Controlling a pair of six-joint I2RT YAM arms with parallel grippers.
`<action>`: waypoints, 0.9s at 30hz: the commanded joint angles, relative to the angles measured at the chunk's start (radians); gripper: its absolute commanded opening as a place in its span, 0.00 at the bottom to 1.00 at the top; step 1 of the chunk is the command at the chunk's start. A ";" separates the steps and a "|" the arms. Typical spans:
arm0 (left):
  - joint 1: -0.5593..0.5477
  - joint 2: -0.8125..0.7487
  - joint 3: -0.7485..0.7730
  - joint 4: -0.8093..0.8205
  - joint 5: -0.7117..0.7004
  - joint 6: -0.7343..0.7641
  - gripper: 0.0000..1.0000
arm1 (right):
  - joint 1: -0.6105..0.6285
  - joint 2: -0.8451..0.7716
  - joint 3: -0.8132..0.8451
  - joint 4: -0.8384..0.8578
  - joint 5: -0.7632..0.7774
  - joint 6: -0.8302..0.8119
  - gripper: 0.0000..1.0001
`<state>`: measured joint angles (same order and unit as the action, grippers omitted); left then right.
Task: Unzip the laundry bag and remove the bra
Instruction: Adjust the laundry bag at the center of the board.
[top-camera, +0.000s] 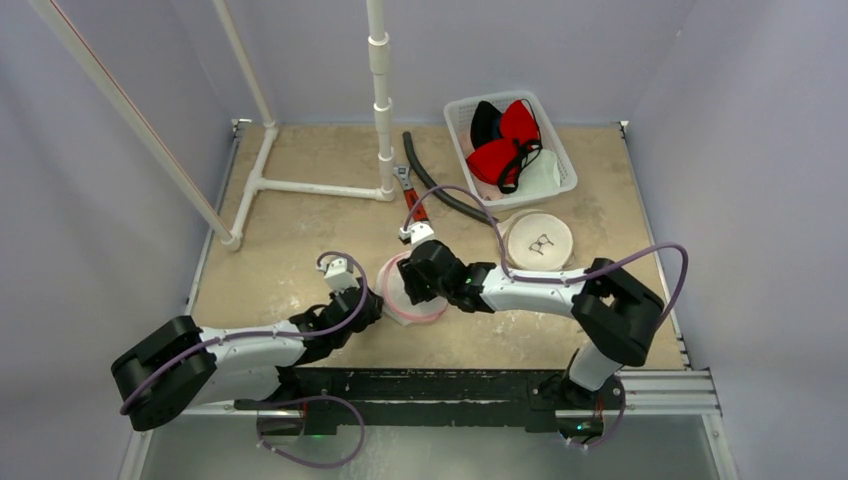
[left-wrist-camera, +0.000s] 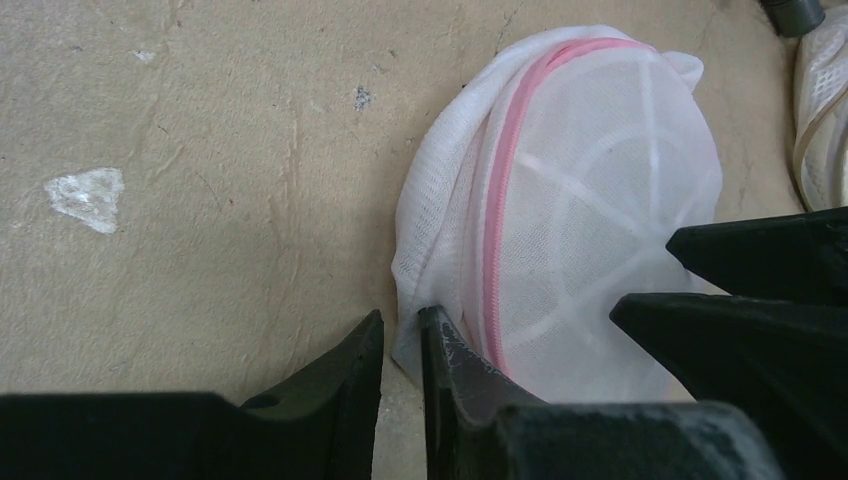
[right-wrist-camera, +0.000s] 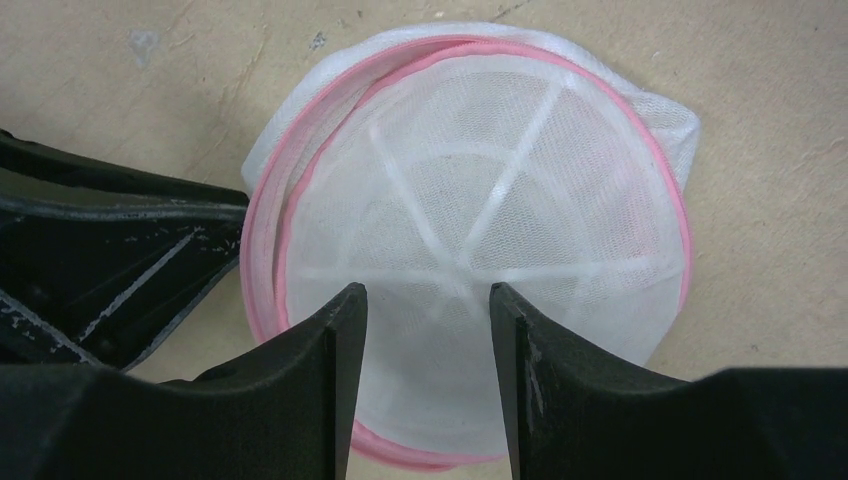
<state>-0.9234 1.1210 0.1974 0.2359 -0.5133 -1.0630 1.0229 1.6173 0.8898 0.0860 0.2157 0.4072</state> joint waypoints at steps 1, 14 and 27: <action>0.004 0.013 -0.029 0.040 0.028 -0.012 0.20 | 0.021 0.042 0.052 -0.035 0.054 -0.010 0.51; 0.004 -0.003 -0.055 0.078 0.051 -0.024 0.20 | 0.031 0.062 0.048 -0.072 0.162 0.012 0.01; 0.004 -0.012 -0.060 0.076 0.053 -0.031 0.20 | 0.029 -0.130 0.024 -0.083 0.050 0.001 0.00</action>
<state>-0.9211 1.1179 0.1528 0.3264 -0.4866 -1.0817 1.0470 1.5742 0.9195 0.0200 0.3157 0.4068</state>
